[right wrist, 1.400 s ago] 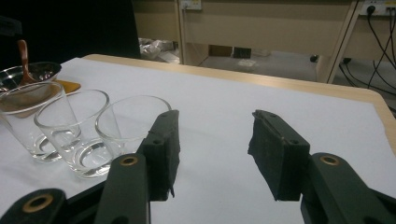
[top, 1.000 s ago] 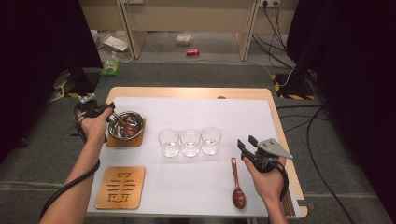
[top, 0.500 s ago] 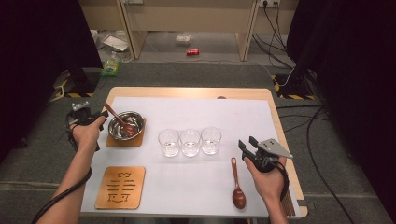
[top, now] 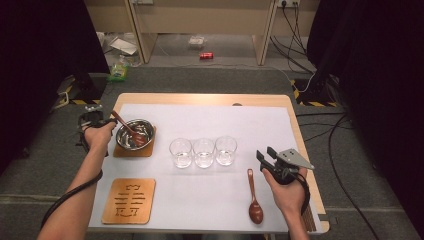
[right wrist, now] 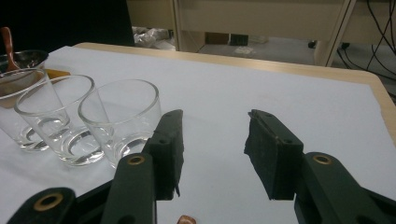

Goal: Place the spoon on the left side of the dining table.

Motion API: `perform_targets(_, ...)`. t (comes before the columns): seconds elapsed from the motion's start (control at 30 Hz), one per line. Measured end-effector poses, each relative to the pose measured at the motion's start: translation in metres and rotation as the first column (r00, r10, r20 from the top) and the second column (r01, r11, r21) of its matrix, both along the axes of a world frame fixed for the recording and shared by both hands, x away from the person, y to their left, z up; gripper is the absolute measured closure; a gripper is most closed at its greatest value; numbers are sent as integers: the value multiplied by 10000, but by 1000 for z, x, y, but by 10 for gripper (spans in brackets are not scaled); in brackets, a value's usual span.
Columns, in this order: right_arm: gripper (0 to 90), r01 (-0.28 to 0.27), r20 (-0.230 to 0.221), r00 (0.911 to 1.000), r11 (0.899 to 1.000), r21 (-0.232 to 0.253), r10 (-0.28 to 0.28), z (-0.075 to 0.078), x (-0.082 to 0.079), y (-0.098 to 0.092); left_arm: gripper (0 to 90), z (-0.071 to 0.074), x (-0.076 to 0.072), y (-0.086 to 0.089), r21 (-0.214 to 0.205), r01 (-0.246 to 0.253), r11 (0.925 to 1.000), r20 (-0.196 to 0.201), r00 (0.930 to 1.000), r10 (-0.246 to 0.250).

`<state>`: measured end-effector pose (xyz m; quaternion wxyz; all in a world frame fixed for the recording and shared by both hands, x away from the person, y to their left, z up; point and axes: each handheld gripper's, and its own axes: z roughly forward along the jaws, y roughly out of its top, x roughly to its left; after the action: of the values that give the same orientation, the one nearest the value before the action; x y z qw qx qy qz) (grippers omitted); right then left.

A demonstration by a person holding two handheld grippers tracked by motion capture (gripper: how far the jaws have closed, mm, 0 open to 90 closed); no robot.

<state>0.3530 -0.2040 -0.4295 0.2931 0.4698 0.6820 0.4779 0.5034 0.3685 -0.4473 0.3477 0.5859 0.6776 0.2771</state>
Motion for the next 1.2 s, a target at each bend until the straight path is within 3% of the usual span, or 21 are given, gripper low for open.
perform_targets(0.37,559,47,1,10000,10000,62,-47,-1,2,-4,764,0,16,-12,398,328,9987,-214,9993,-320)
perform_targets(0.63,560,81,-35,10000,9999,122,-81,0,0,-5,686,3,9,-10,515,288,9983,-82,9996,-285)
perform_targets(0.9,574,194,-262,9995,9997,121,-191,0,2,-5,558,15,-26,-5,127,278,9995,609,9977,-285)
perform_targets(1.0,587,299,-493,9984,9993,203,-289,-1,2,-7,531,20,-47,-7,-380,537,9978,1035,9934,-495)
perform_targets(1.2,602,477,-1027,9936,9989,-3,-475,-2,6,-13,492,24,-92,-17,-421,1131,9927,1608,9814,-1050)
